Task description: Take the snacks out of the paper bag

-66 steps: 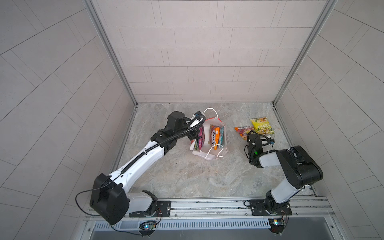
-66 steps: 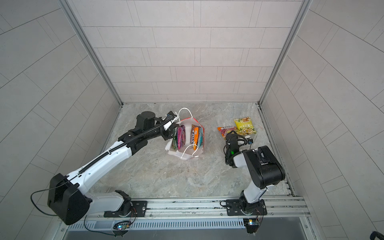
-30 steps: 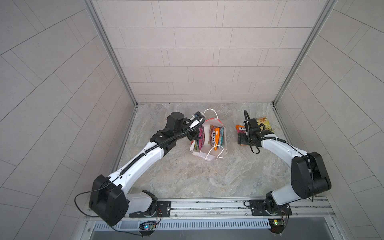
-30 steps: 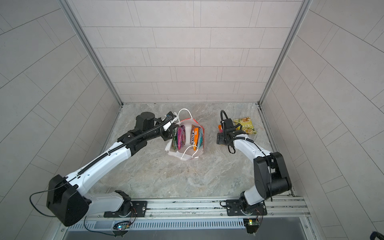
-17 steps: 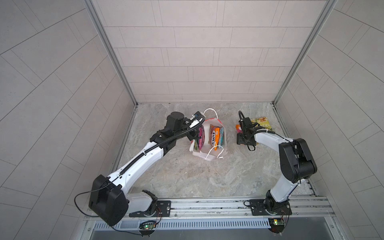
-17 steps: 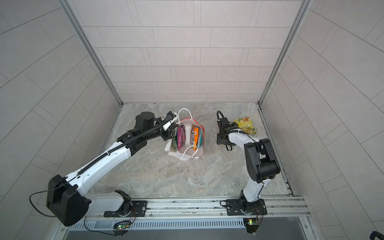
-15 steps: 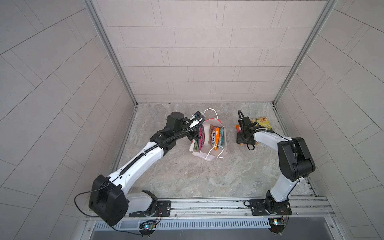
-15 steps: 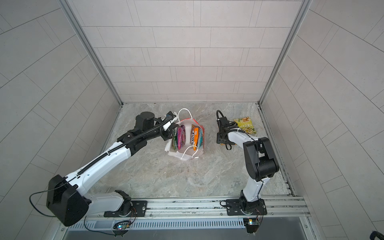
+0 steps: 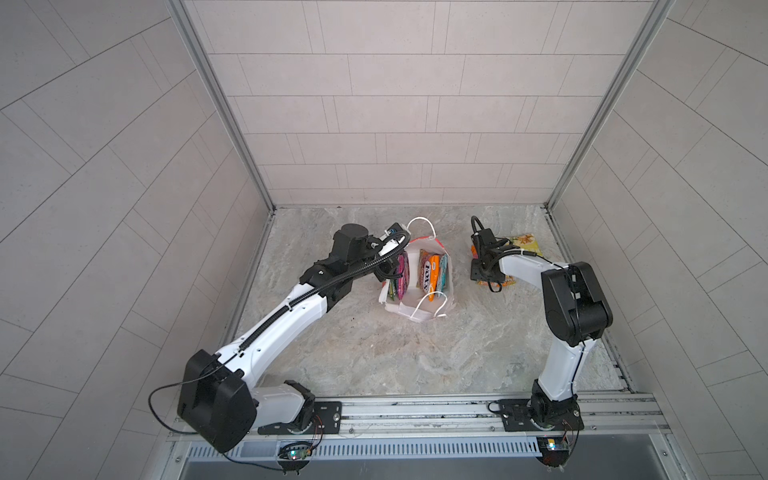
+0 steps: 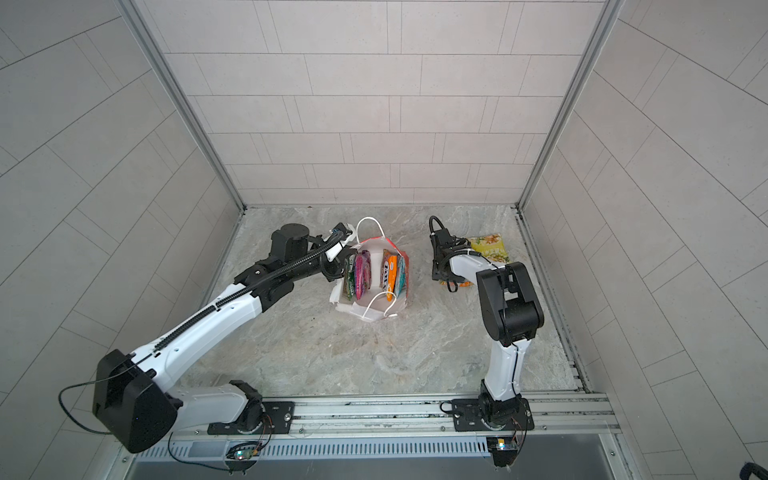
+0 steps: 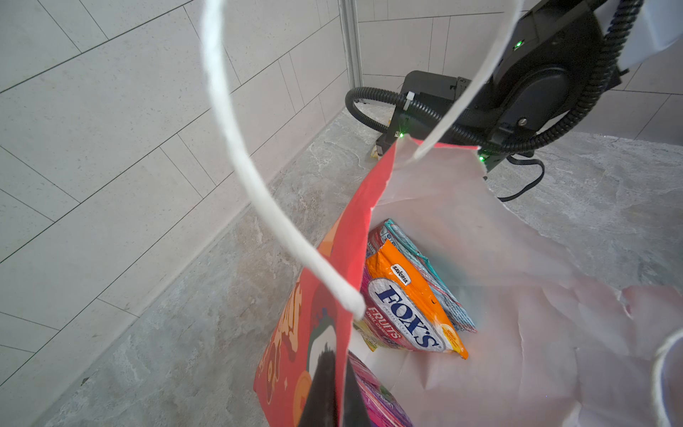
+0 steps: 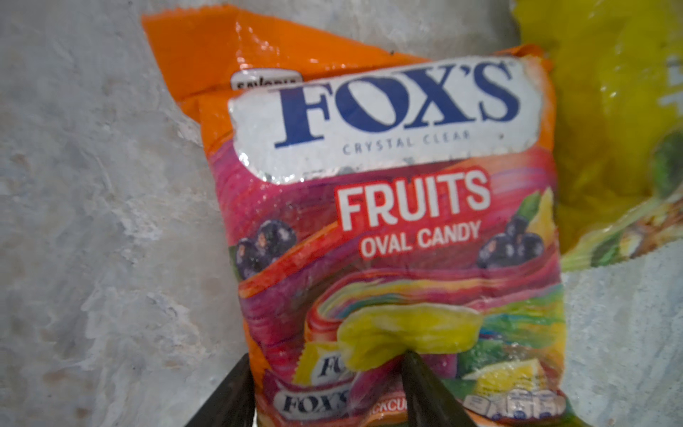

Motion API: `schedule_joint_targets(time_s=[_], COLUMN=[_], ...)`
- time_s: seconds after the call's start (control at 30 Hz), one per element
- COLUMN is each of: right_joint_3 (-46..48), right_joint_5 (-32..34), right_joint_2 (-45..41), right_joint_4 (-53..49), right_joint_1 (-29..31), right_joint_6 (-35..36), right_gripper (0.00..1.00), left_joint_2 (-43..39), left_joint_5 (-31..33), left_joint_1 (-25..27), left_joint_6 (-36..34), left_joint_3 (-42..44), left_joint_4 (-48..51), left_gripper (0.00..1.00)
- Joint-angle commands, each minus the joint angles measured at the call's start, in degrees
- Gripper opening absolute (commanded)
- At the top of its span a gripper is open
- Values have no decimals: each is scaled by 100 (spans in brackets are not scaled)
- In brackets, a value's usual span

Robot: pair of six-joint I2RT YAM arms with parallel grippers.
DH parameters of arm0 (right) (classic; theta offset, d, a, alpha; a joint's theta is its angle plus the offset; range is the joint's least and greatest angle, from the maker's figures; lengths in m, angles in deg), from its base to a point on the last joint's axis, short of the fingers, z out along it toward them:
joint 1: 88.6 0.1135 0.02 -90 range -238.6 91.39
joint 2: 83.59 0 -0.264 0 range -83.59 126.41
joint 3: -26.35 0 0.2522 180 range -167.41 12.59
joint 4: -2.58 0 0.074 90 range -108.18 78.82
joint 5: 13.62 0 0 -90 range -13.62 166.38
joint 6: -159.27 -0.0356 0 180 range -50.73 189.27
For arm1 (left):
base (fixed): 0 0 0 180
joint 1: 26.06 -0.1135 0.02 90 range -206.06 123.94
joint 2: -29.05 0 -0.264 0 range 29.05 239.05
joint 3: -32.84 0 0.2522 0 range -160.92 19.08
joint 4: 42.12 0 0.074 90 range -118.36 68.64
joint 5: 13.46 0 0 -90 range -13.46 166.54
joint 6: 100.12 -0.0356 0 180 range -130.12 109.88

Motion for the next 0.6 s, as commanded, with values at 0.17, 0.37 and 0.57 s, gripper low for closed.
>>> schedule_joint_targets(time_s=[0.17,0.37,0.57], right_joint_3=[-372,-618,-696], right_joint_5=[193,219,146], right_joint_2=[328,430,442], right_joint_4=[-71,-139,-176], right_joint_1=[-114,-229,-425], right_joint_6=[209,219,98], right_gripper=[60,58,58], left_joint_2=[-93,-85,-93], left_joint_5=[-35,-31,-30], left_joint_1=[26,18,23], left_joint_6=[44,44,45], left_joint_3=[106,111,116], left_joint_4=[-156,-166,-178], left_gripper=[0,0,0])
